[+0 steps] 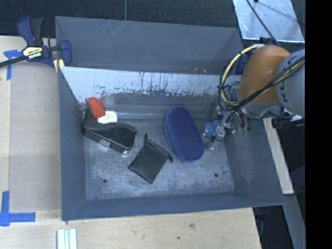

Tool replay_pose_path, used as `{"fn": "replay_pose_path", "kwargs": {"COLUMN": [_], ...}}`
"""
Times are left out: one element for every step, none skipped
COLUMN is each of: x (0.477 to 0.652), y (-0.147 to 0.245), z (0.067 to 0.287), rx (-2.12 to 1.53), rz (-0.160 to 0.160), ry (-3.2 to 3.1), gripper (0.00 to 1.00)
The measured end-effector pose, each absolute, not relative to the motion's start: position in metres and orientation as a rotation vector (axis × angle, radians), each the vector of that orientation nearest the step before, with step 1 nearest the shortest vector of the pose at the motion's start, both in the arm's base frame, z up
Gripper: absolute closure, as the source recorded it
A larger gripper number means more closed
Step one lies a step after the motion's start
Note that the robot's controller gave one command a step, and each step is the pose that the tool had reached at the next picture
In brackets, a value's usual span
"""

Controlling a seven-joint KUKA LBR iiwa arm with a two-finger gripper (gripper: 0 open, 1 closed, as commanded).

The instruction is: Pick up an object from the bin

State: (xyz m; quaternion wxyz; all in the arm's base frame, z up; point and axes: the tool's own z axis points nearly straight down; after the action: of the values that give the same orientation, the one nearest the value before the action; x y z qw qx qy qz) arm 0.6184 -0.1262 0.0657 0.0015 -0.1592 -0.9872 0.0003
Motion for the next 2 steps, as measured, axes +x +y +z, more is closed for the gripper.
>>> {"fn": "replay_pose_path", "kwargs": {"x": [0.621, 0.587], "y": [-0.126, -0.111], "z": [0.072, 0.190], "rx": [-0.500, -0.295], "rz": [0.000, 0.002], "ry": [-3.107, -3.138], "gripper": [1.00, 1.00]}}
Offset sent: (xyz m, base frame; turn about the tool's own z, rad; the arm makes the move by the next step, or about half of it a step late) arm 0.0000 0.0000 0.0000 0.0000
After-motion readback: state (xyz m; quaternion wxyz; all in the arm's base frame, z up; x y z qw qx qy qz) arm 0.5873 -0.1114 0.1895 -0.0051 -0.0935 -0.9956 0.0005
